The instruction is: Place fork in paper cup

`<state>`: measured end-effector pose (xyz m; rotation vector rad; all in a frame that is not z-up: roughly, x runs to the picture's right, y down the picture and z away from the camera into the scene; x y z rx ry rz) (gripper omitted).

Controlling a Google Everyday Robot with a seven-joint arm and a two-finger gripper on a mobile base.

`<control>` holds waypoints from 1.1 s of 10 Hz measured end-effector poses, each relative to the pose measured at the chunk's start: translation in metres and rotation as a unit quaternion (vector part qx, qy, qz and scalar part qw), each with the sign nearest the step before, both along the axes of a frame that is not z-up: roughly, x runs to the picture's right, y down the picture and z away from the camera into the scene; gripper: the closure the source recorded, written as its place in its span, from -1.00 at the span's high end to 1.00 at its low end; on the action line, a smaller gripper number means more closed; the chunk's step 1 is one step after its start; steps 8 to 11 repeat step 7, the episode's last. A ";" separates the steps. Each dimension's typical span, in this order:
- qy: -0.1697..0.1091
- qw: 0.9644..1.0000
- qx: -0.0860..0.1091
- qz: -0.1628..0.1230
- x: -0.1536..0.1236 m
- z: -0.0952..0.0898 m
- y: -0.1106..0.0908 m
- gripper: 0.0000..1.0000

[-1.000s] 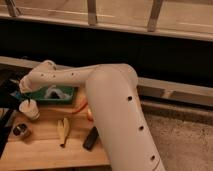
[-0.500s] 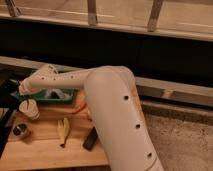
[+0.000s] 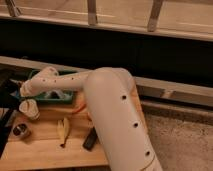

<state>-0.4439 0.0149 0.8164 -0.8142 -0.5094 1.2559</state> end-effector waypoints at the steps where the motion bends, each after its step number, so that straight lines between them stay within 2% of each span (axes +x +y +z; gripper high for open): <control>1: 0.000 1.000 -0.001 0.000 0.000 0.001 0.001 0.51; 3: -0.001 1.000 -0.004 0.000 0.000 0.003 0.004 0.60; 6: 0.000 1.000 -0.009 0.003 0.005 0.002 0.011 0.60; 11: 0.000 1.000 -0.008 0.006 0.007 0.001 0.011 0.60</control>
